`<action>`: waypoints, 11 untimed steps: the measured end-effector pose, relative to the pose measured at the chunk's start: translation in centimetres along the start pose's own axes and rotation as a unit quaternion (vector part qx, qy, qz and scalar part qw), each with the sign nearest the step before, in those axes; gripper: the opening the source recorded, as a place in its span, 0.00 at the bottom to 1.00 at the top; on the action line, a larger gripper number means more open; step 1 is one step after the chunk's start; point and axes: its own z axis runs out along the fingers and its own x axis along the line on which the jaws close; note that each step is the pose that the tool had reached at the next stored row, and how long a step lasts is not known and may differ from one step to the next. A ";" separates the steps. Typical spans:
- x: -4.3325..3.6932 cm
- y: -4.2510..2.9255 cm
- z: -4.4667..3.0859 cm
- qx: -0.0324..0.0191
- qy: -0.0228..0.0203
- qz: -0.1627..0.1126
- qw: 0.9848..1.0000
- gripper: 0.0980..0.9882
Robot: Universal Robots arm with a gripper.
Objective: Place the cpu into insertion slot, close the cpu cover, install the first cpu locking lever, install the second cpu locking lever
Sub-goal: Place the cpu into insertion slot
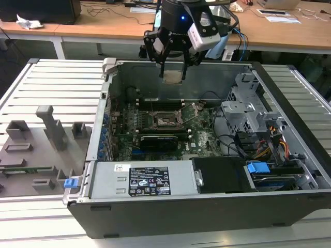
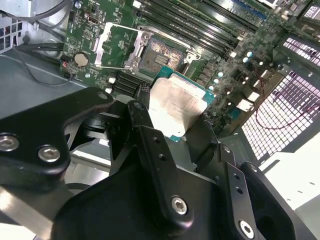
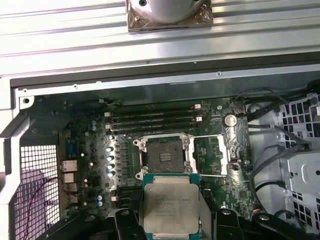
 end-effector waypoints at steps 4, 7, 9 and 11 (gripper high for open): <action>0.00 0.00 0.00 0.000 0.000 0.005 1.000 0.49; 0.00 0.00 0.00 0.000 -0.001 0.012 1.000 0.49; 0.01 0.00 0.00 0.000 -0.001 0.014 1.000 0.49; 0.01 0.00 0.00 0.000 -0.001 0.016 1.000 0.49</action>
